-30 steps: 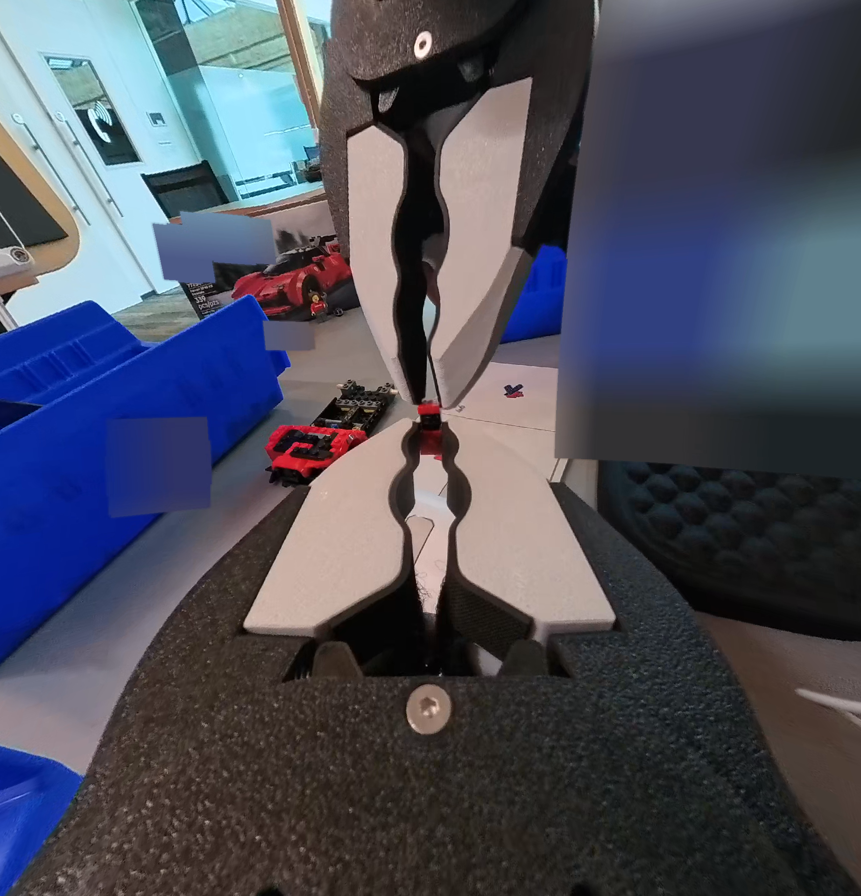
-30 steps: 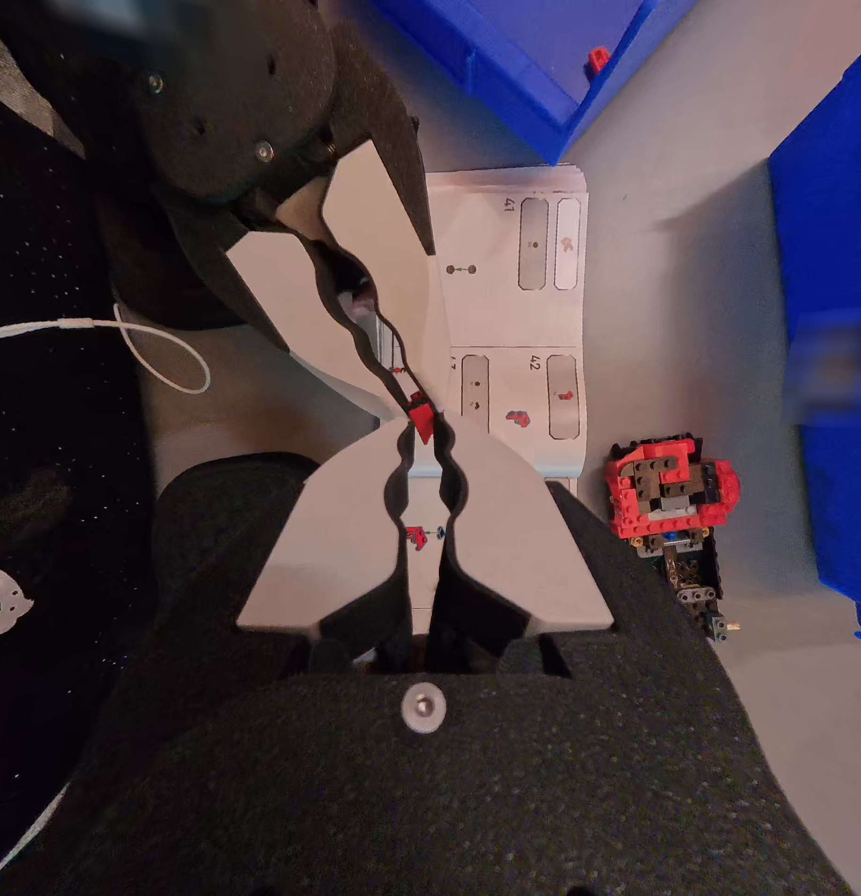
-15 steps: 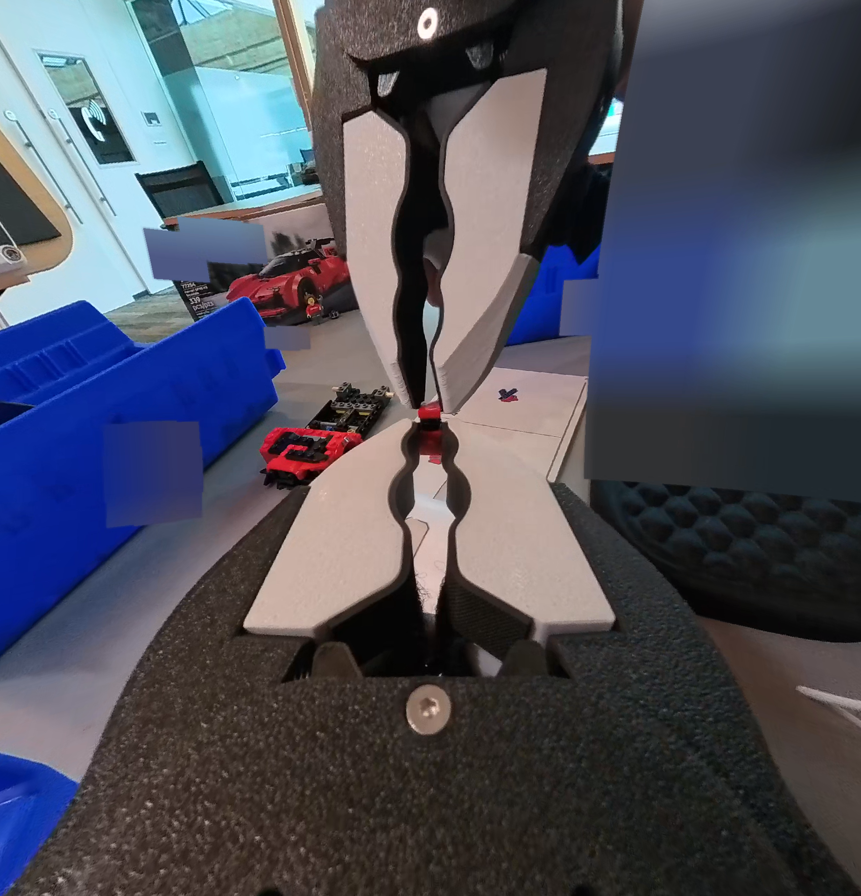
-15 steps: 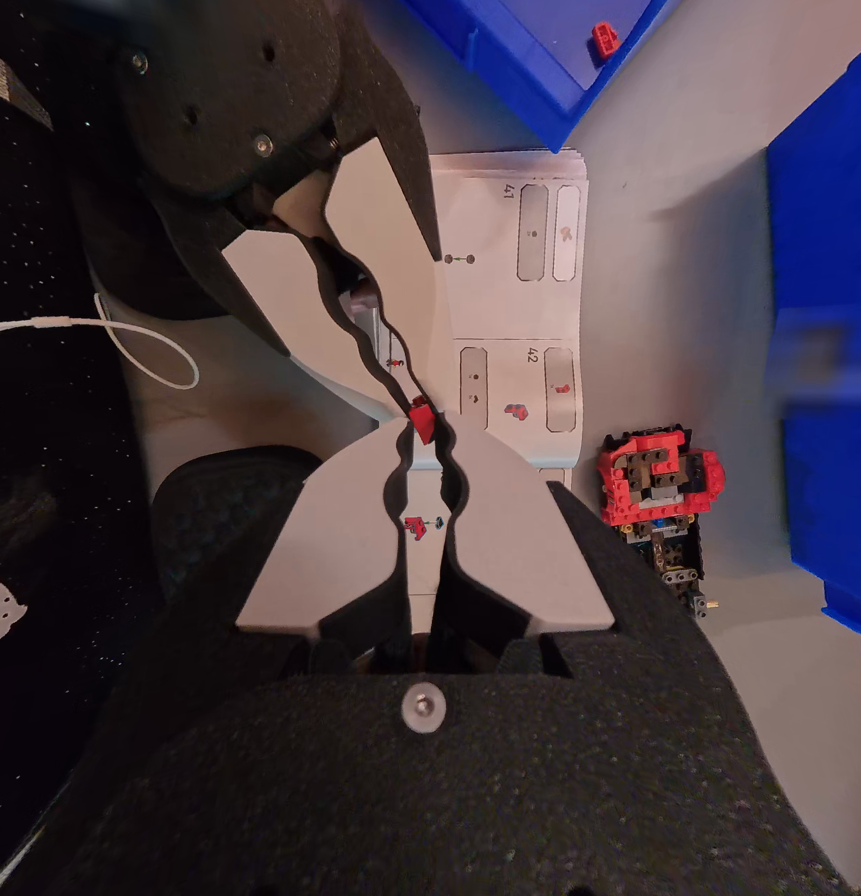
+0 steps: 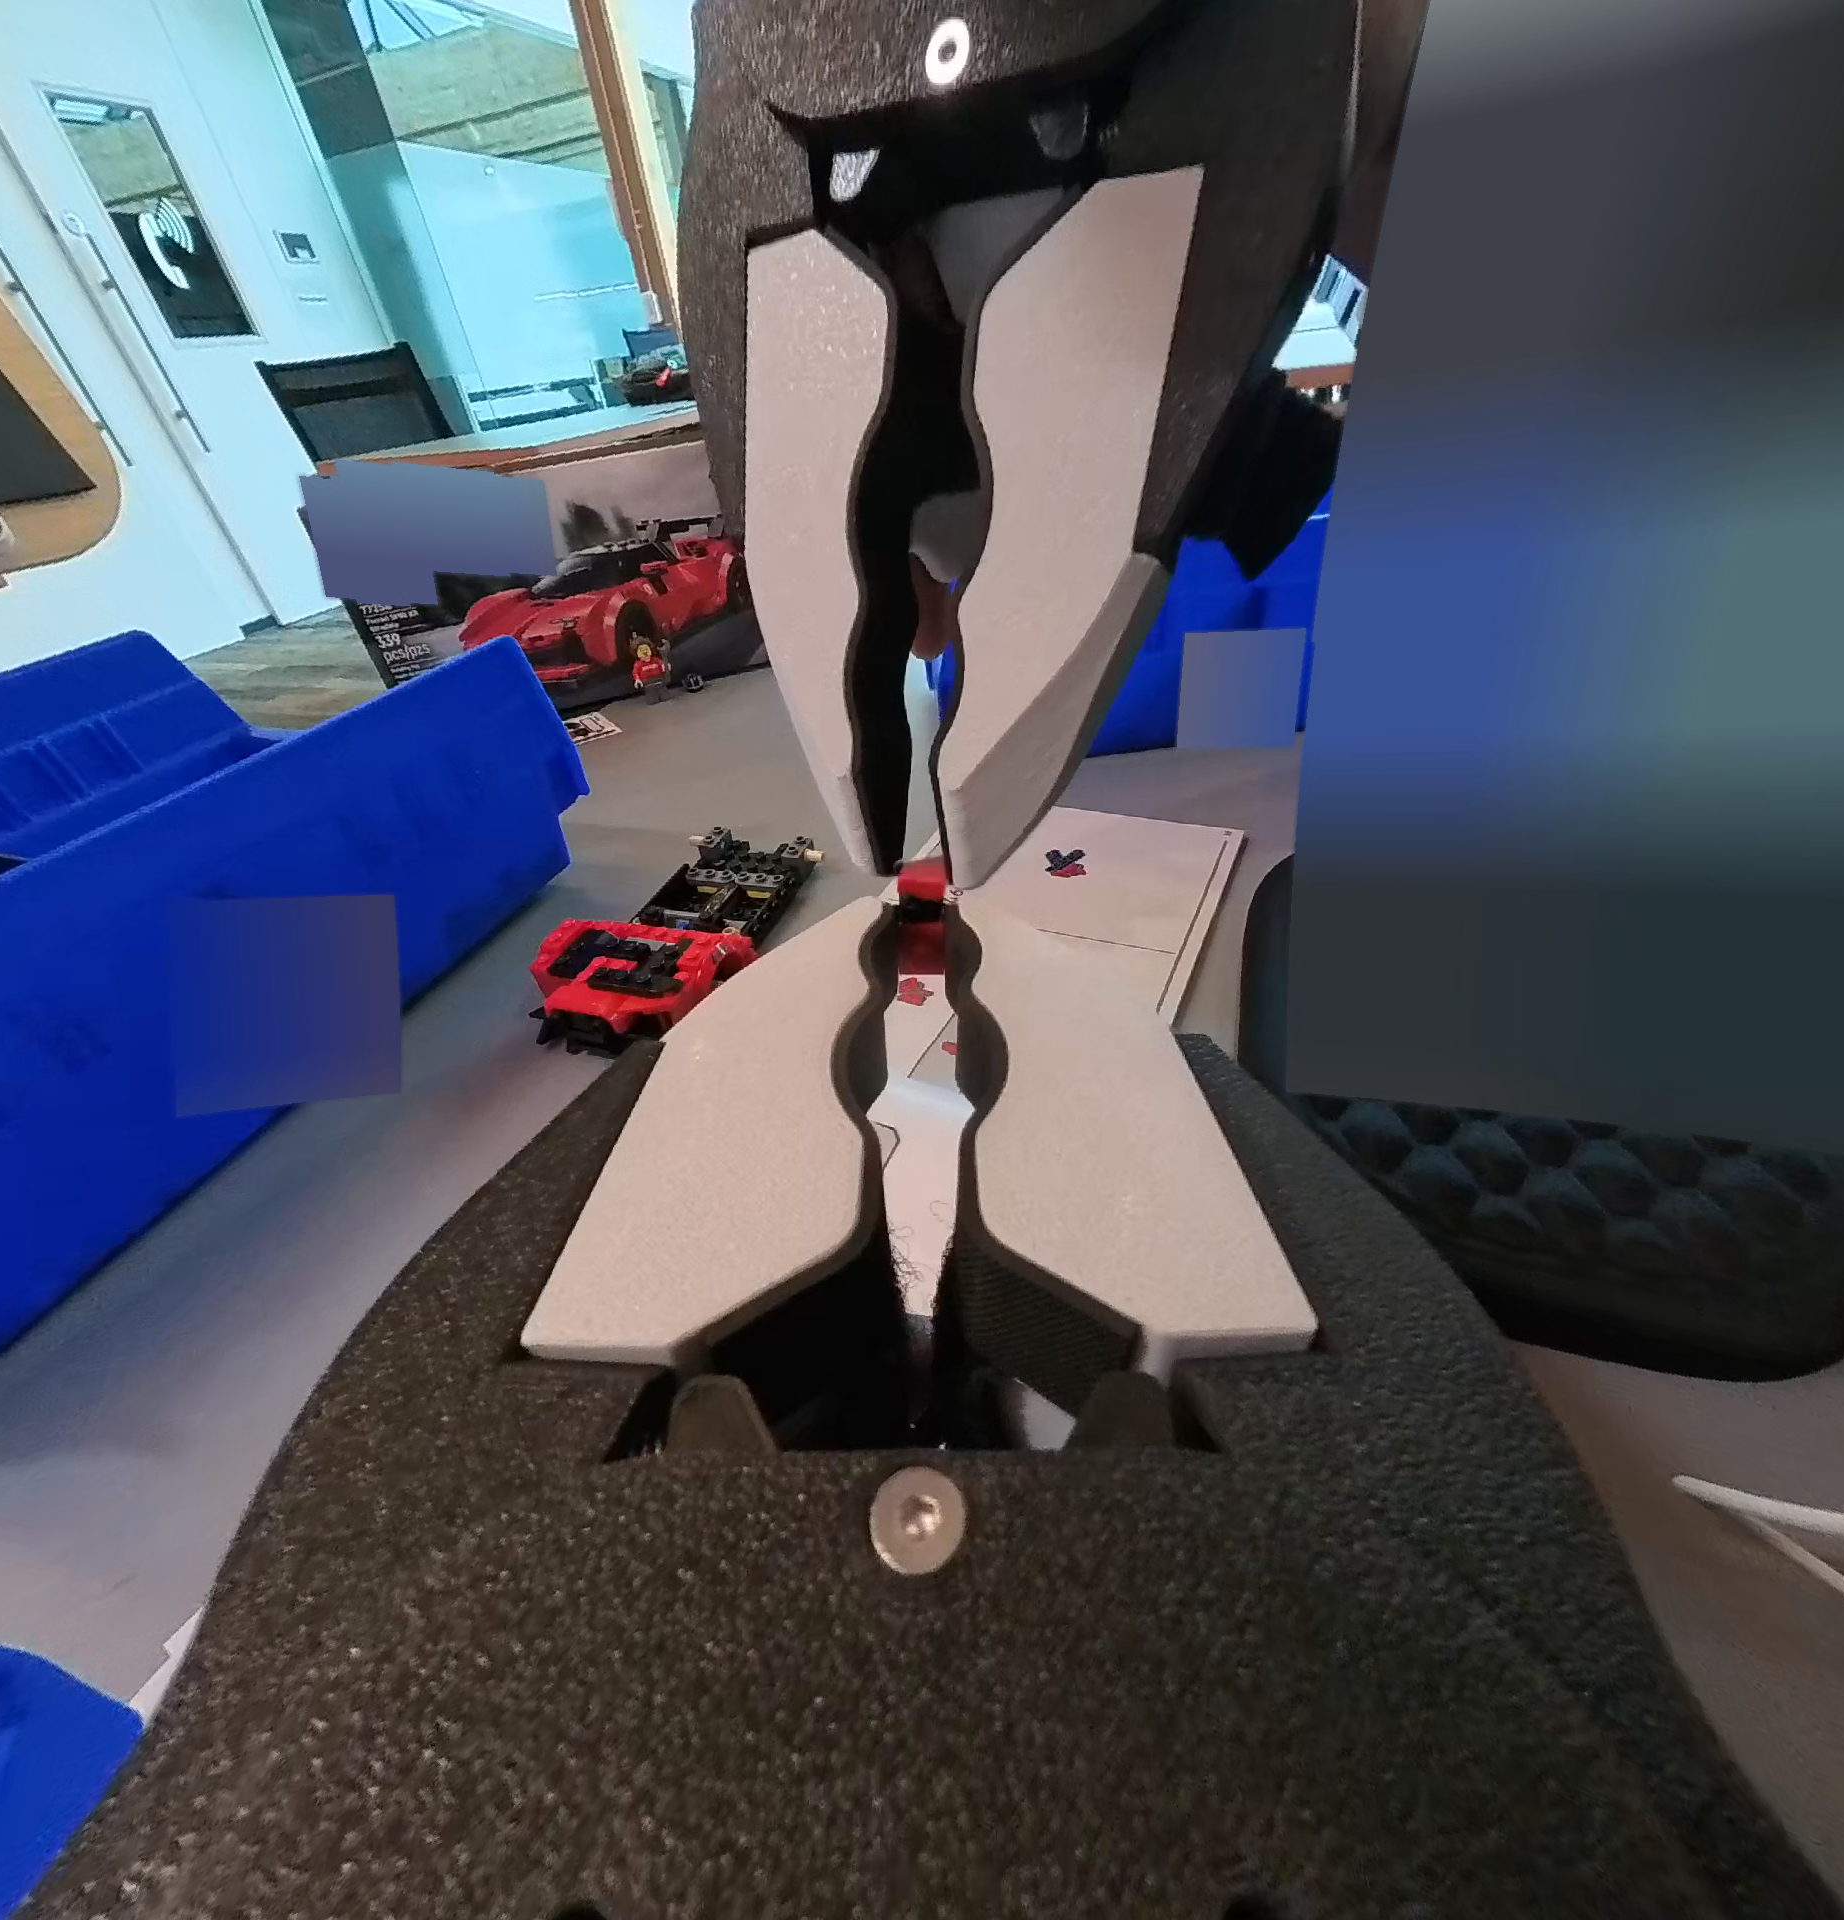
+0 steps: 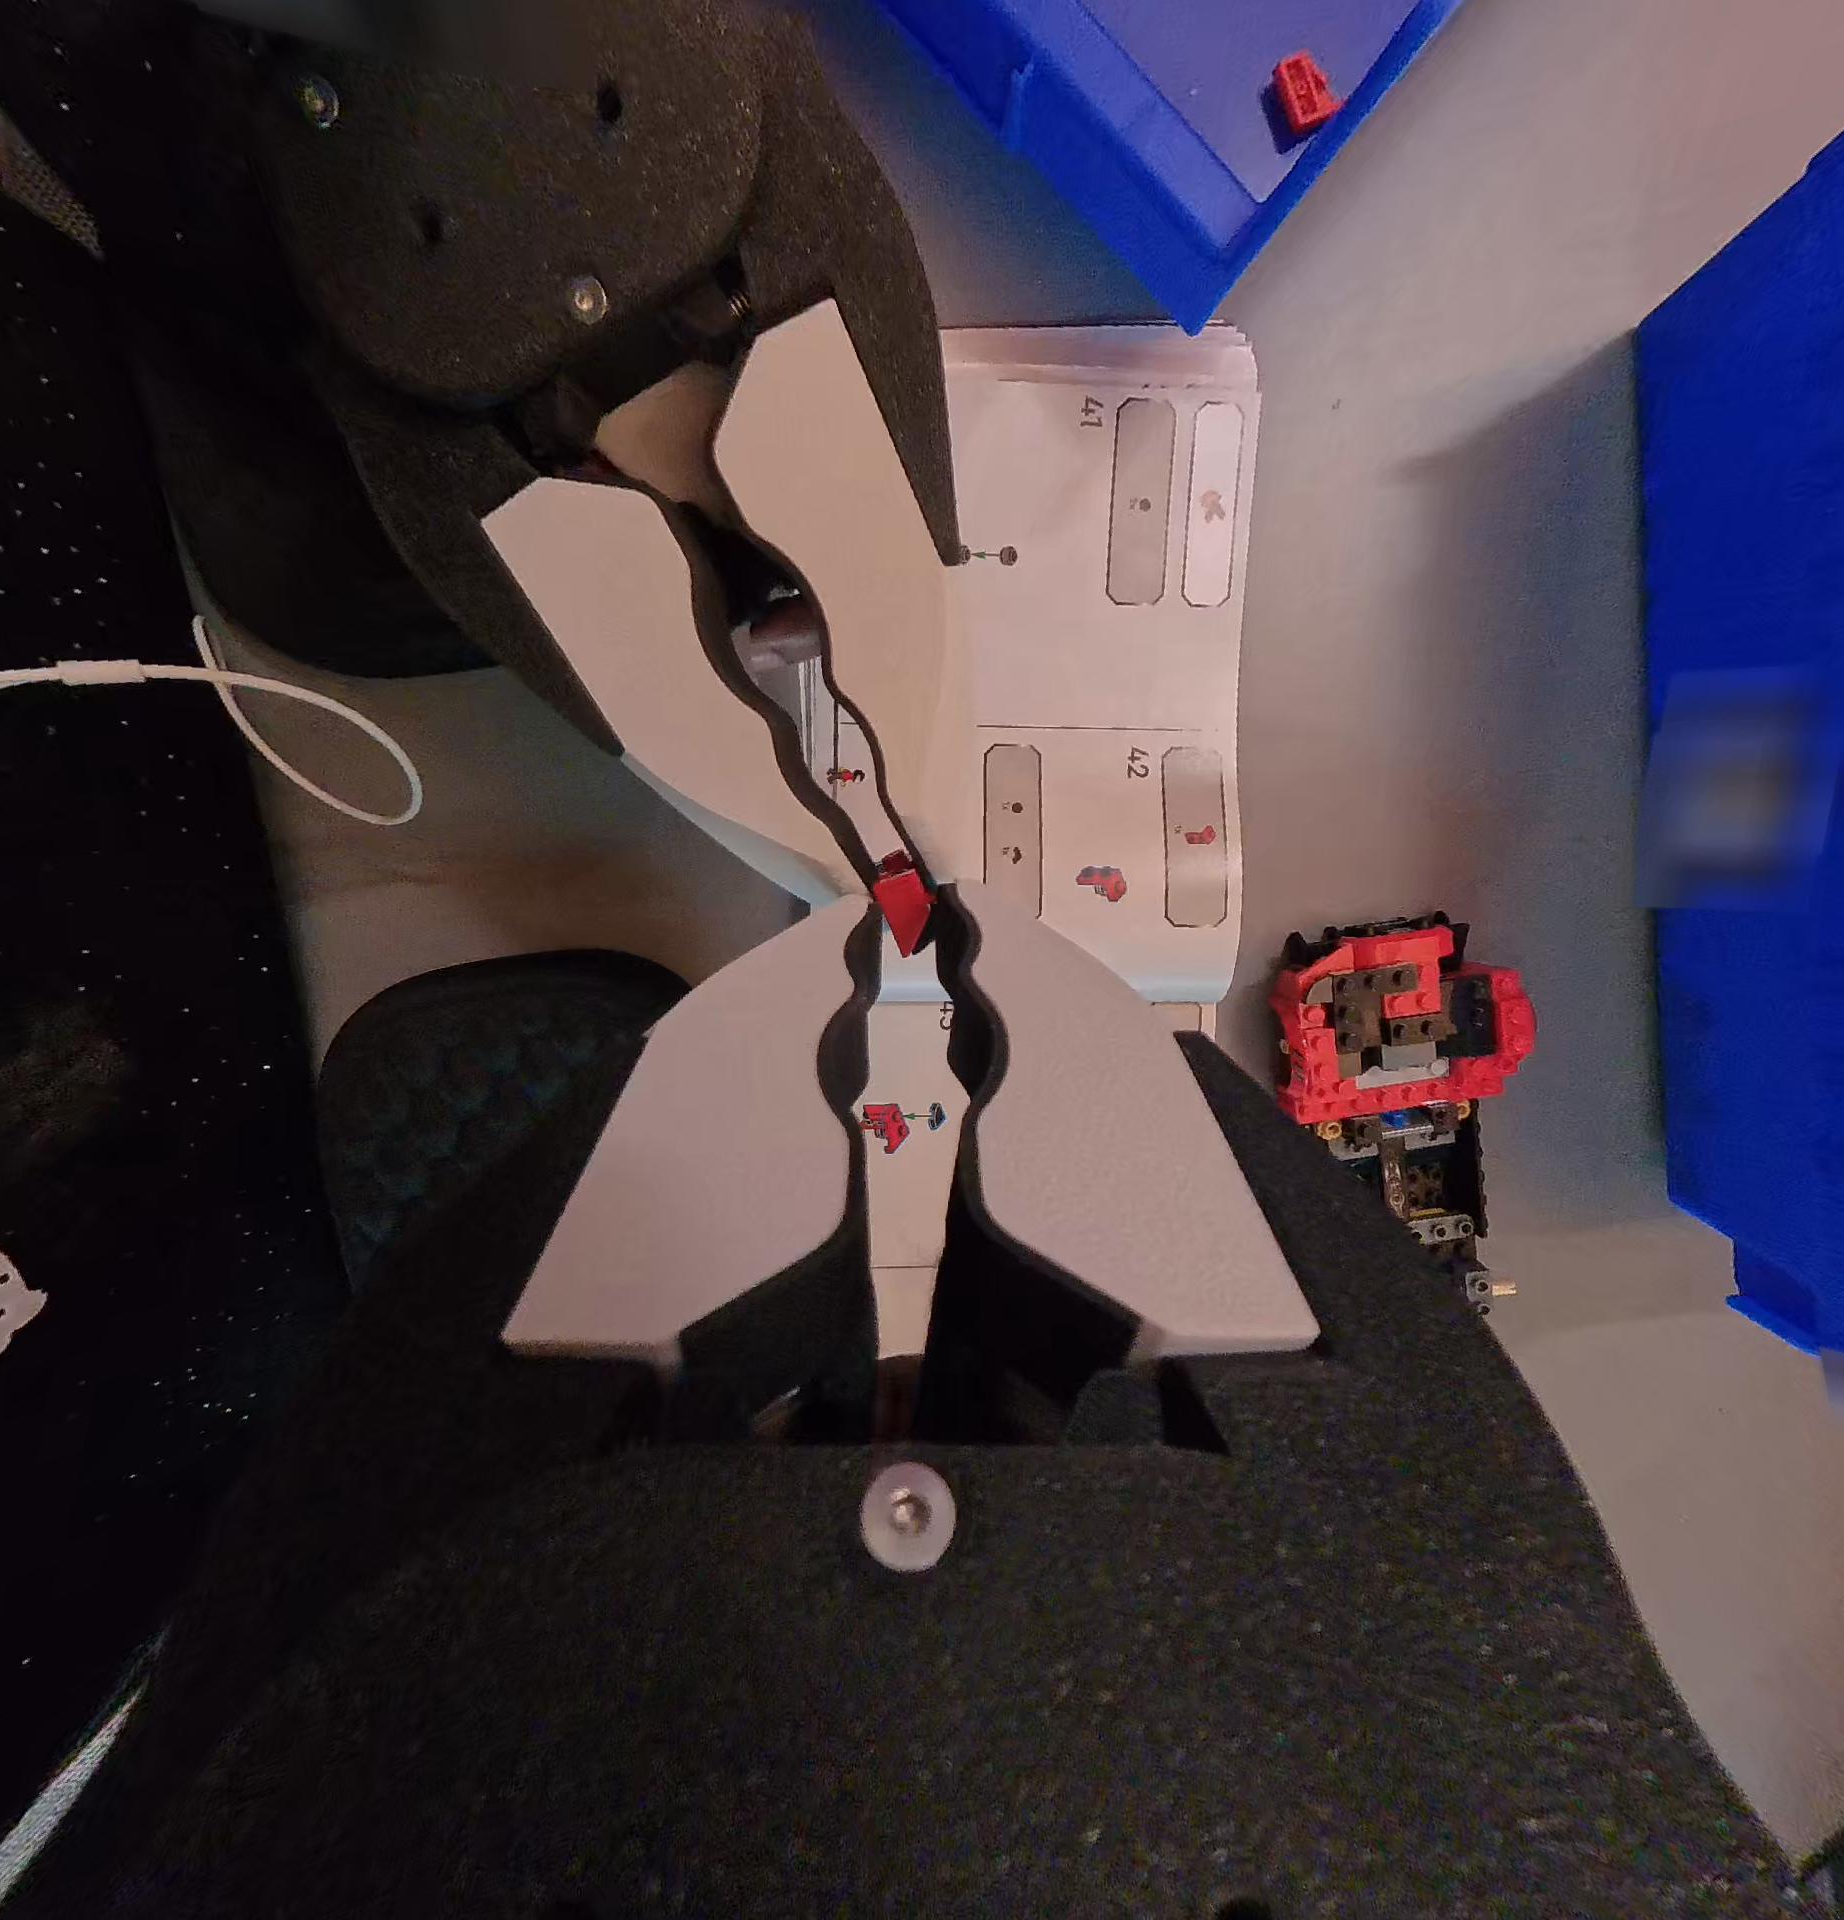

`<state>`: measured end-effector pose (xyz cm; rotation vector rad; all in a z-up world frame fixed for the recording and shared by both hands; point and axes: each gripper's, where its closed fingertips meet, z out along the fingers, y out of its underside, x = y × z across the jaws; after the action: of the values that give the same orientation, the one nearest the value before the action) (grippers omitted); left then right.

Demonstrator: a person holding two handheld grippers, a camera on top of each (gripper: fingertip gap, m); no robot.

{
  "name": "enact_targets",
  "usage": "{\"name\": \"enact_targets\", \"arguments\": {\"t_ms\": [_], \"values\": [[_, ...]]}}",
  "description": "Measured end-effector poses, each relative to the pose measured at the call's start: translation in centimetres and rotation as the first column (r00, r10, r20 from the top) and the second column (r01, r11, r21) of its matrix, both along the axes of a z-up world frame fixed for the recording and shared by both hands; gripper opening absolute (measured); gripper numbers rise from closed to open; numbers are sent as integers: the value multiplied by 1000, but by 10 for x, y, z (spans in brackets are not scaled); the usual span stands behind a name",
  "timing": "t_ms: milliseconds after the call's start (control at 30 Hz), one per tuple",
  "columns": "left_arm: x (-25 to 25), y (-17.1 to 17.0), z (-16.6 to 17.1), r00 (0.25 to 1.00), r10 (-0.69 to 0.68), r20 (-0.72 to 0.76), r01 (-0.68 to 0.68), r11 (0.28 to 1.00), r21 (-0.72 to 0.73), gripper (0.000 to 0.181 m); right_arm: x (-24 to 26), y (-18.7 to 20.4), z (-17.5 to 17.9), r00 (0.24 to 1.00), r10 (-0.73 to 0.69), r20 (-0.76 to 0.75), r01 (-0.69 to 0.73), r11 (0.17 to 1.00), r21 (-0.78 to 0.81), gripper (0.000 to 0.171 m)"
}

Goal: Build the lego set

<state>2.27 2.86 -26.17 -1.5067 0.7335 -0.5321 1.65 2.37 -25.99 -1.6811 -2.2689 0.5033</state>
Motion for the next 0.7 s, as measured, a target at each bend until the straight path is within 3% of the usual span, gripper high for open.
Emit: {"name": "enact_targets", "arguments": {"t_ms": [700], "values": [[-2,0,2,1000,0,15,0,1000,4,7,-1,0,9,999,-32,-40,30,998,-47,13]]}}
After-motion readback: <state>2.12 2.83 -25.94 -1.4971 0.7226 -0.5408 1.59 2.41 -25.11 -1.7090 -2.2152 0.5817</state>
